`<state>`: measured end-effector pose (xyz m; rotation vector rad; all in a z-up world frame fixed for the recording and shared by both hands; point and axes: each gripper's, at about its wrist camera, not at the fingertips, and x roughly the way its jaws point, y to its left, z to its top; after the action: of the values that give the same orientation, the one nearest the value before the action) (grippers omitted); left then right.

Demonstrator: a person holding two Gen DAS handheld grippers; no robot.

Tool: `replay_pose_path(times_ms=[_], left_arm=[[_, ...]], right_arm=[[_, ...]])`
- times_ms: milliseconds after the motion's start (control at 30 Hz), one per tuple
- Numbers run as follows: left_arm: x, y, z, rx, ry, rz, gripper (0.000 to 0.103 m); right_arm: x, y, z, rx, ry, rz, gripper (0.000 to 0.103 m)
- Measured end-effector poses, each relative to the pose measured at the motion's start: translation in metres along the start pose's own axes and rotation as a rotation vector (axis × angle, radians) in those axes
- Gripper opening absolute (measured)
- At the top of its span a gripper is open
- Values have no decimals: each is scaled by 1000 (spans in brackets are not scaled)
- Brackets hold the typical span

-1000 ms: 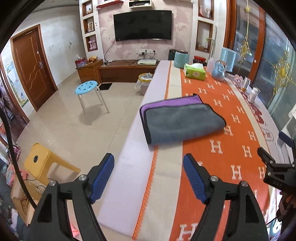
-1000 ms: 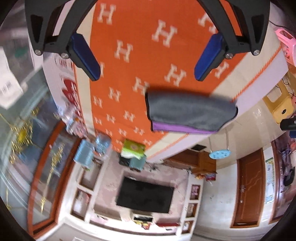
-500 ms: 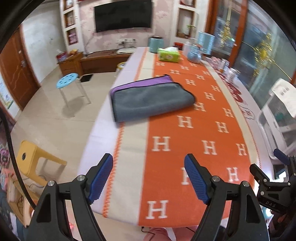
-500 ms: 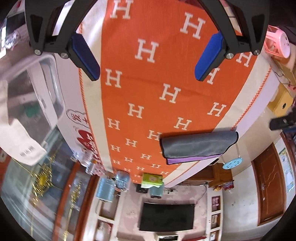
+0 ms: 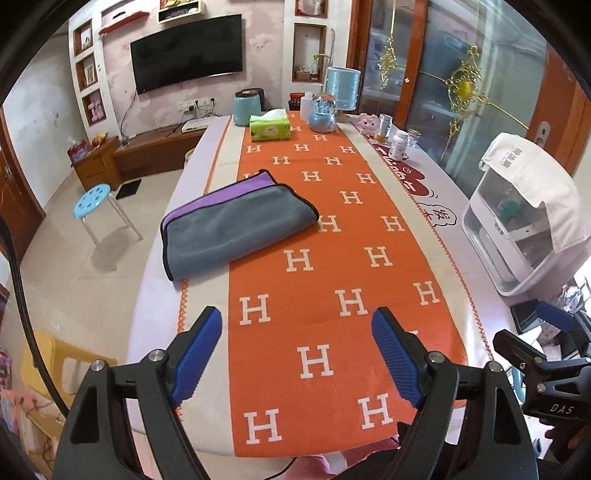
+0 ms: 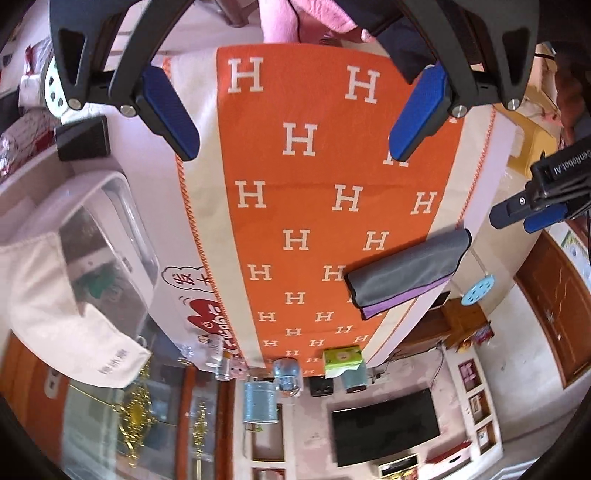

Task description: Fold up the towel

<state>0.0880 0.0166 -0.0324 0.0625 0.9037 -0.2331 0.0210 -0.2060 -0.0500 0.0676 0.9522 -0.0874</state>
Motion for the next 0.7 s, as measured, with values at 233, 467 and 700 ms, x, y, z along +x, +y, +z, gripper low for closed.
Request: replay_pose_path(times_ms=[233,467,700], left_arm=[[-26,-6,5,-14,5,49,92],[-32,-4,-9,-69,31,95,92],[-39,-15,-21,-56,4,126,92]], right_arm=[[-30,8,3,18,-3,26,103],[-42,18,1,40,-12,72,103],[-39,20,-10,53,12,59,103]])
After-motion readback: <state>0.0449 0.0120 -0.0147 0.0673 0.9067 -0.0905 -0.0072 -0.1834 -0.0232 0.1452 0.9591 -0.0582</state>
